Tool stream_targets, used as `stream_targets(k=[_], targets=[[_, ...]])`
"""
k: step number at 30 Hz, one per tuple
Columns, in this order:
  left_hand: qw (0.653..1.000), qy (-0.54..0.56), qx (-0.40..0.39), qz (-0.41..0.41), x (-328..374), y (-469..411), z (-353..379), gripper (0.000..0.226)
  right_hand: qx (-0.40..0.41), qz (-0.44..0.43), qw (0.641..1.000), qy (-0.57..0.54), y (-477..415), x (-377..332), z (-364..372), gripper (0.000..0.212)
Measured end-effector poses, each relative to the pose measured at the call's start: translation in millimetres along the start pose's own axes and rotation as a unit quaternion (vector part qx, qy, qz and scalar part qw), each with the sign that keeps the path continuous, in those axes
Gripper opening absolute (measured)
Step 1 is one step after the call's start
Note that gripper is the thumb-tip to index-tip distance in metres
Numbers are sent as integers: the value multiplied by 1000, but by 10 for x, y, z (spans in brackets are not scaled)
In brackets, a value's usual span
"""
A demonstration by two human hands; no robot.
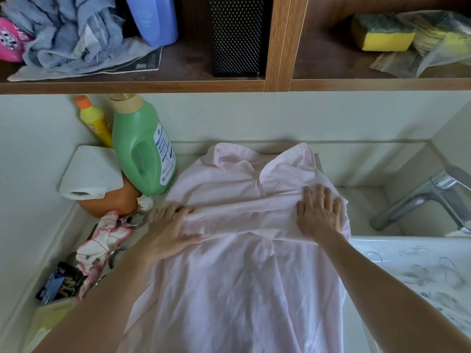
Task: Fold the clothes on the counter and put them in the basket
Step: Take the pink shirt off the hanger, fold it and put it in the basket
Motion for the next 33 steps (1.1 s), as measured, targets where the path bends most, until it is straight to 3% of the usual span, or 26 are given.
stream_targets(k=[2, 4, 6, 8, 11, 13, 16, 18, 20, 22, 24, 26, 27, 29, 31, 32, 33], targets=[[1000, 30, 0, -3, 21, -14, 16, 87, 43, -44, 998, -6, 3, -252, -159, 59], [997, 26, -63, -32, -10, -21, 181, 91, 99, -135, 986, -21, 146, -609, -277, 61], [989, 39, -128, -66, -70, -3, 344, 89, 86, -168, 982, -13, 298, -779, -149, 62], [991, 82, -88, -64, -83, 1, 267, 74, 68, -136, 988, -2, 323, -707, -46, 67], [982, 145, 105, -53, -165, 142, -171, 59, 47, -132, 990, 23, 214, -635, -41, 72], [975, 148, 153, -64, -221, 288, -297, 56, 28, -132, 990, 34, 96, -622, -30, 70], [977, 111, 134, -127, -358, 491, -229, 49, -54, -115, 992, 24, -10, -730, -66, 64], [970, 122, 107, -183, -416, 623, -144, 66, -18, -127, 992, 9, 56, -971, -294, 59], [961, 122, 92, -229, -446, 713, -56, 71, 83, -217, 972, -46, 314, -1415, -611, 53], [961, 79, 60, -260, -463, 788, 2, 44, 103, -343, 931, -68, 726, -1893, -613, 58], [963, 43, 32, -265, -462, 856, 1, 18, 17, -398, 917, -3, 988, -2127, -243, 82], [966, 52, 28, -253, -482, 909, -12, 17, -55, -383, 920, 57, 1024, -2087, 71, 106], [966, 64, 31, -248, -475, 941, -40, 18, -62, -374, 922, 73, 994, -2063, 115, 106], [965, 102, 41, -238, -457, 1016, -108, 16, -87, -363, 924, 87, 916, -2078, 105, 77], [956, 172, 38, -233, -415, 1101, -145, 10, -113, -352, 925, 90, 889, -2115, 36, 66], [948, 217, 23, -234, -398, 1157, -124, 14, -120, -342, 927, 99, 891, -2128, 17, 66], [938, 254, -6, -236, -355, 1236, -98, 33, -121, -331, 930, 104, 907, -2141, 0, 65]])
Point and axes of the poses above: each hand's wrist, its own y-axis away from the middle knuckle, its own z-axis out of the palm, x = y × z, the point moved 9 cm from there along -y, towards the middle knuckle, and after that the axes turned 9 degrees about y, right-handed, at the moved point
